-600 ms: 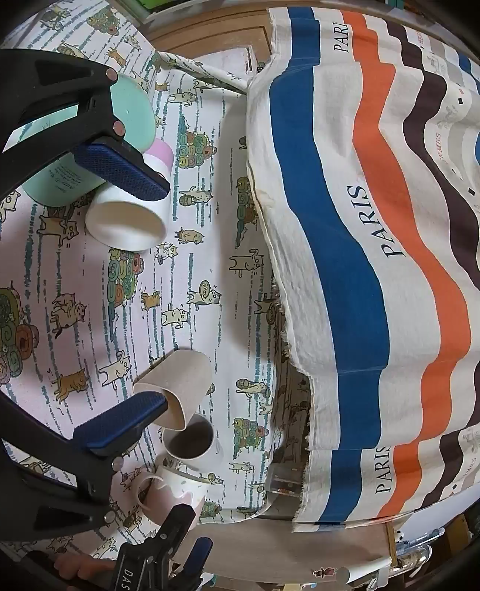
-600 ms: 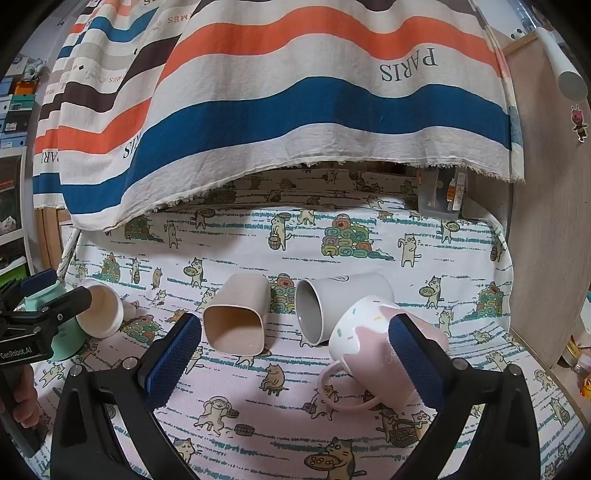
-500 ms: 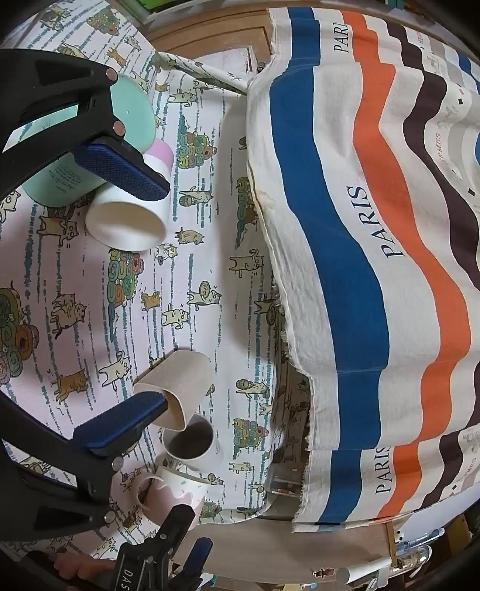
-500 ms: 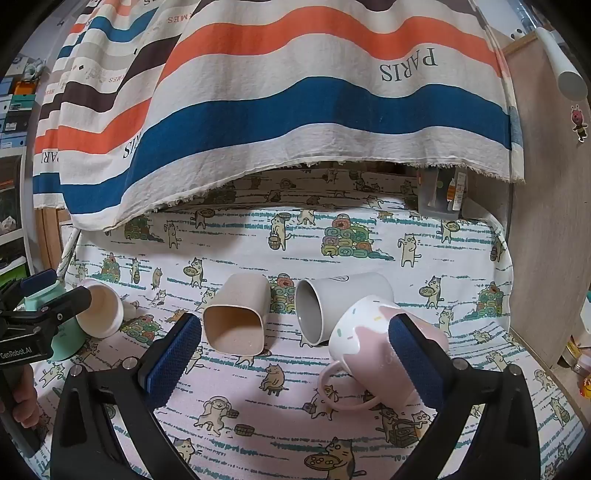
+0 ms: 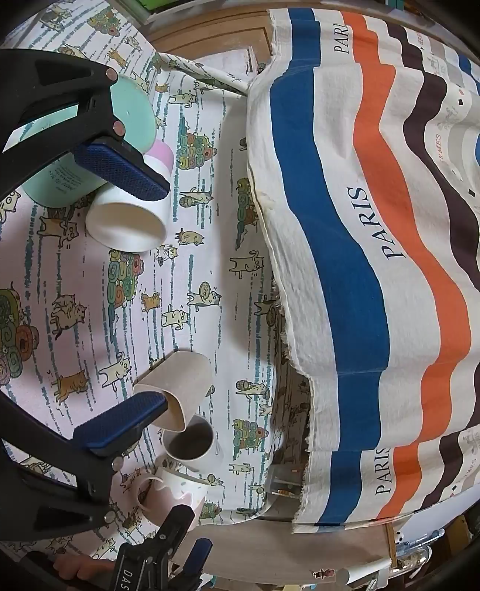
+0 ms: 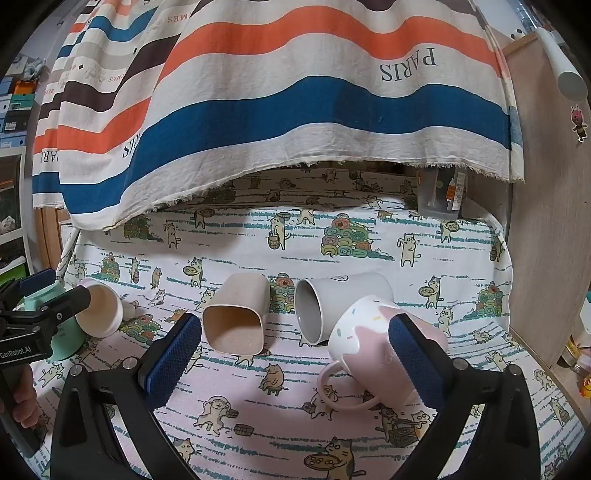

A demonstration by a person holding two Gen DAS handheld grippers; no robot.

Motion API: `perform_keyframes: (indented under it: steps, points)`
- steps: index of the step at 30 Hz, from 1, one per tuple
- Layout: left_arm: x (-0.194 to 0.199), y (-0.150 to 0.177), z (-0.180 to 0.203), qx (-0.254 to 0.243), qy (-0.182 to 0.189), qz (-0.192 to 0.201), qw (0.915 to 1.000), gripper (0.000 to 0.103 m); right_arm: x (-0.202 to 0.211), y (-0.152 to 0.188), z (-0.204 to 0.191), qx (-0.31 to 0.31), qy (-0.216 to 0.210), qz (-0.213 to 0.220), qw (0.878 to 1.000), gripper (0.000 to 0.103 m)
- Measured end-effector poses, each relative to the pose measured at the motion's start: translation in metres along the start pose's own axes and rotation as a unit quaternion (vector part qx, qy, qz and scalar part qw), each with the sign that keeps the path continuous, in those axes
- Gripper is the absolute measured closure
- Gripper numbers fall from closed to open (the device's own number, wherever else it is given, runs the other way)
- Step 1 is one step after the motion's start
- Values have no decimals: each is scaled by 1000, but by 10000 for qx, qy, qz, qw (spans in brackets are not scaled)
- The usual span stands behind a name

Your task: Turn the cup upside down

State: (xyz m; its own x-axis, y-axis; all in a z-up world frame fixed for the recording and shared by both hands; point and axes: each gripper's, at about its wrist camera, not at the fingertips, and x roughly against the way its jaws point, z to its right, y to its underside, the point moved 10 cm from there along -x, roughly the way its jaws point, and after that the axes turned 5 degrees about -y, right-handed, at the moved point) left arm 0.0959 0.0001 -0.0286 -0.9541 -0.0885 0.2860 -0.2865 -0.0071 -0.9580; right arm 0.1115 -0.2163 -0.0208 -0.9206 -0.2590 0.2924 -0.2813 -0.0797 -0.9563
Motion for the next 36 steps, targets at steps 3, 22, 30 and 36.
perform_keyframes:
  steps: [3,22,30,36]
  points:
    - [0,0,0,0,0,-2,10000,0,0,0,0,-2,1,0,10000,1]
    - [0,1,0,-33,62,6,10000,0,0,1,0,8,4,-11,10000,1]
    - [1,1,4,-56,143,1,9999,0,-1,1,-1,19,11,-30,10000,1]
    - [0,1,0,-9,31,-12,10000,0,-3,1,1,18,7,-37,10000,1]
